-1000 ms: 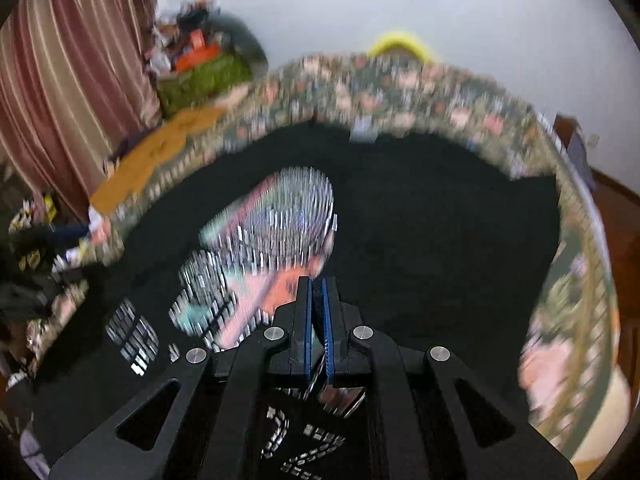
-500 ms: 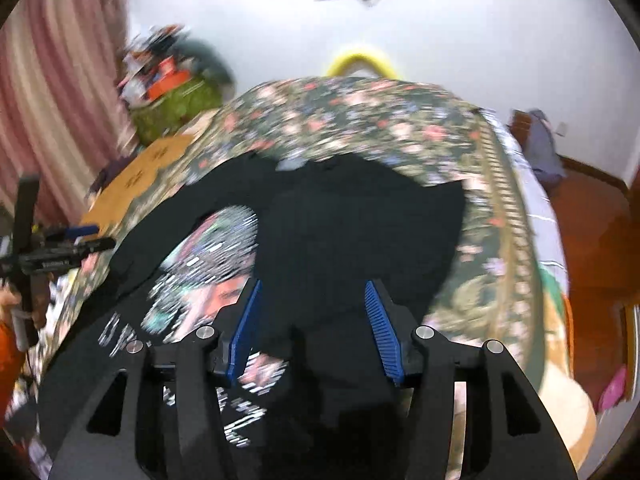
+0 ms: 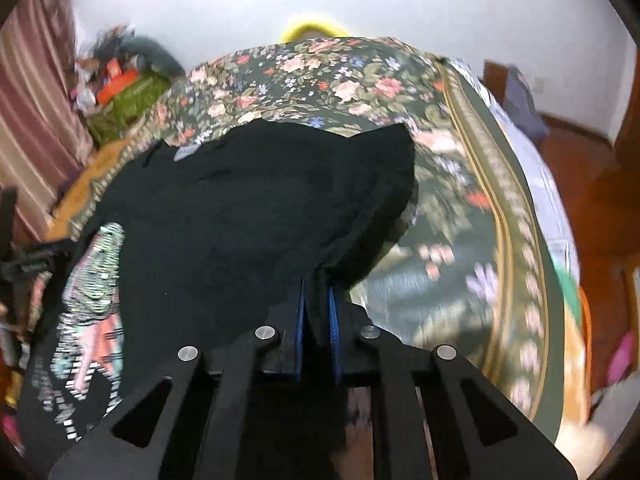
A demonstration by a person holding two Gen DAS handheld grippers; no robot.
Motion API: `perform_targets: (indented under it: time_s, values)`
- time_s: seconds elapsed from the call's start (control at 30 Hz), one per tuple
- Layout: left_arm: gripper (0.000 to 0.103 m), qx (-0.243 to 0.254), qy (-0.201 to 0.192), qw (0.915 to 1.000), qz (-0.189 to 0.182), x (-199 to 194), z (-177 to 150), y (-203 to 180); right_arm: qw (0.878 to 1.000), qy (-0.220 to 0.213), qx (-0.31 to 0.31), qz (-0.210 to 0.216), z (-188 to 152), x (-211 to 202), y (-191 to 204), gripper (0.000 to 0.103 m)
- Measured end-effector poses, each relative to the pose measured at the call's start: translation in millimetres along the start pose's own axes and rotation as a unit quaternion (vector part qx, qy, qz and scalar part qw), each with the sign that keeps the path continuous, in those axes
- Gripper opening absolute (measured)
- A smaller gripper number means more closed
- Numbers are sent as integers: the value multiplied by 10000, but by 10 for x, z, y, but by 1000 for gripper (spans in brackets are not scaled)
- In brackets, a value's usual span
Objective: Fold small clothes
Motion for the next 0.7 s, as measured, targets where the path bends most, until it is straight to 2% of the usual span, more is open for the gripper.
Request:
perform_targets:
  time_s: [0.1,0.23,0.37,0.5,0.6,0.7]
  values:
    - [76,-51,24,10000,34,-8,10,21,9999,56,-55,-78,45,0,-51,11]
    - [76,-15,86,10000,36,-140,-89,41,9999,97,-15,-66,-69,-271,-142,17]
    - [75,149,111,9998,45,-407,-320,7,9999,-53,-20,86,-257,-698,-214,47]
    - [76,310,110,9995,38,-717,-658,-45,9998,-120,-49,155,-554,-1113,-295,64]
    - [76,289,215,9993,-98,-885,-945,-86,9998,1,38,196,-855,-1241,-368,67]
    - [76,253,323,9989,-217,-1009,-1253,-137,9994,287,152,121,-1218,-1186,-461,67]
Point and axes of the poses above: each gripper's, at about its wrist camera, not at the fingertips, and x roughly the way its jaws point, y to its left, z to its top, the point moved 6 cm from there along x, roughly the way its jaws point, and after that the axes turned 15 degrees about x, right-handed, at the moved point
